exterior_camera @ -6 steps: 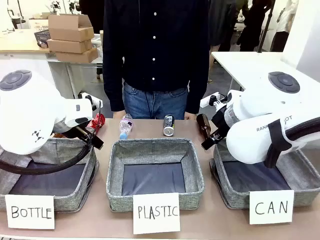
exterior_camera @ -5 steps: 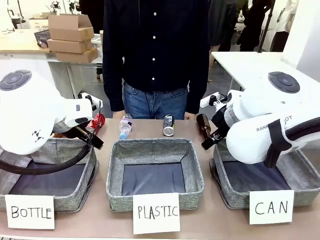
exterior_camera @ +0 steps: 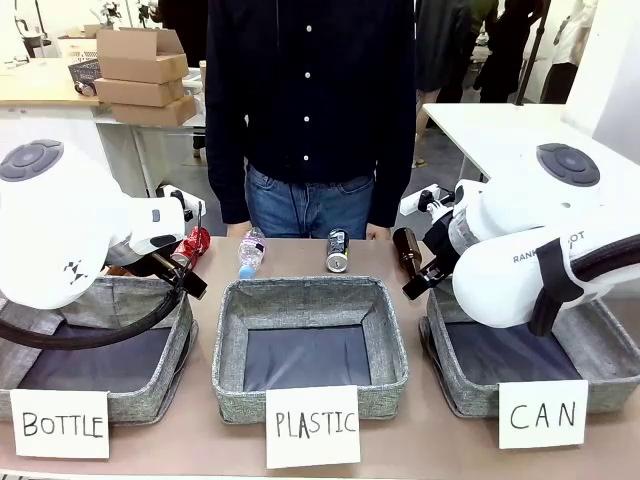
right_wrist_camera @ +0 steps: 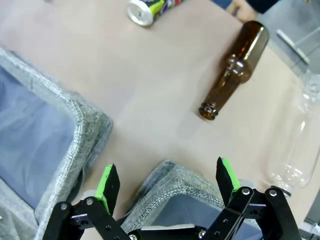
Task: Sort the can waste into the basket.
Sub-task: Pick up the can waste from the table and place it in the right Fabric basket.
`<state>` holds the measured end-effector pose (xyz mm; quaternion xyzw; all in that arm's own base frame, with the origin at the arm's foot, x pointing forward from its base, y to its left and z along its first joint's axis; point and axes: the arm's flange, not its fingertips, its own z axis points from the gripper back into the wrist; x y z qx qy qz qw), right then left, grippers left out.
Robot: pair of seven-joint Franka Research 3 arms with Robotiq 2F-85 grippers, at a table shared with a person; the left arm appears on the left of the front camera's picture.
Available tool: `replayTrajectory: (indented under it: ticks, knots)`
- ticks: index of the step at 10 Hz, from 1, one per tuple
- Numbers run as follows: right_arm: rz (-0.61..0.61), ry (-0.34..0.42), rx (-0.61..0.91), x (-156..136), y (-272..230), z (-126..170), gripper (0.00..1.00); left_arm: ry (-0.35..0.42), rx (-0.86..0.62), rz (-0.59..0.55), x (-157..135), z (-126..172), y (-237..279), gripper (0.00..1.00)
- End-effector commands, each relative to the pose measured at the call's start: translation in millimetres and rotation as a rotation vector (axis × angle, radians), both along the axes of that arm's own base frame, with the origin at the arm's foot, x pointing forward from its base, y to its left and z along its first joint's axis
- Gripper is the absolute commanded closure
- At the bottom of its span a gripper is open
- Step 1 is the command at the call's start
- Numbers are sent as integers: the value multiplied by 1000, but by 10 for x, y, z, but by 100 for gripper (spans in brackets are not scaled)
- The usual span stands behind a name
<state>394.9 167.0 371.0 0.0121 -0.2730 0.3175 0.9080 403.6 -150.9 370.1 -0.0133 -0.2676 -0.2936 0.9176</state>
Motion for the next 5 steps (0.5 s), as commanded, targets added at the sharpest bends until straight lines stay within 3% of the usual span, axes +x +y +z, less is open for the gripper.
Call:
replayTrajectory:
  ticks: [1,3,4,5]
  knots:
    - [0,0,0,0,0,0,0,0,0,0,0,1,-1,0]
    - [0,0,0,0,0,0,0,0,0,0,0,0,0,0]
    - [21,-24,9,-91,-82,374,0,-79,-6,-77,-134,473,-178,0]
    - [21,-64,64,-252,-166,784,0,-115,-31,-64,-342,950,-288,0]
